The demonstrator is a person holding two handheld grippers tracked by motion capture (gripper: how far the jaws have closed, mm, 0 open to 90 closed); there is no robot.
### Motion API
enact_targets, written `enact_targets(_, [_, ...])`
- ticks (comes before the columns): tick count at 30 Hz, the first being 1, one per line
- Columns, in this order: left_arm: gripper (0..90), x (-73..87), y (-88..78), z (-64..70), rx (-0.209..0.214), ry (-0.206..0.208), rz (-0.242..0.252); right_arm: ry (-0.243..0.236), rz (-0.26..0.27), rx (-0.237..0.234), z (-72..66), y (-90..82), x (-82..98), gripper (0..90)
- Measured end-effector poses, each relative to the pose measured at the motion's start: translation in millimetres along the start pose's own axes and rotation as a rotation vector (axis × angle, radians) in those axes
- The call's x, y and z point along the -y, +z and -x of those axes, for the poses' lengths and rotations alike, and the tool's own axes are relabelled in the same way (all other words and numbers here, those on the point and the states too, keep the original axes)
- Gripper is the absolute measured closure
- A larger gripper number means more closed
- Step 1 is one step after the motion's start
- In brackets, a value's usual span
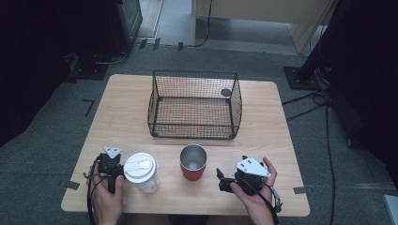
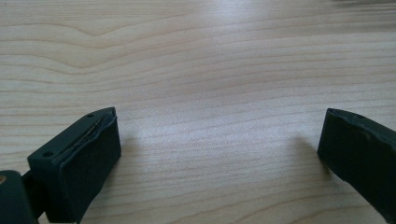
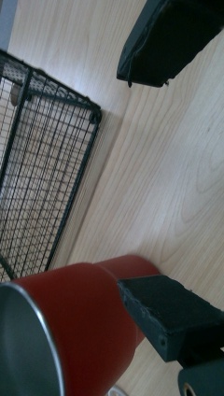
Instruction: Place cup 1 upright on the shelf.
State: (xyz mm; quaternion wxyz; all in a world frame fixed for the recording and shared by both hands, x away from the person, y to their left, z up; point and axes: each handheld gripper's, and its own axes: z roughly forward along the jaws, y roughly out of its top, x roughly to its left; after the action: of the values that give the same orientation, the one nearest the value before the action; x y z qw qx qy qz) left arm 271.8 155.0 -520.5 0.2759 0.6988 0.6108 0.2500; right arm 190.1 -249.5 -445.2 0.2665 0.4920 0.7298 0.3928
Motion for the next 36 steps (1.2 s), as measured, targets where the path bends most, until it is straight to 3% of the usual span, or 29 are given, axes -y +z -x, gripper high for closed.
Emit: enact_targets(36, [0.1,-0.1,0.1,0.0,0.000,-0.001,-0.001,-0.074,0.015,-0.161,-58.1,24.7,-19.5,1.9])
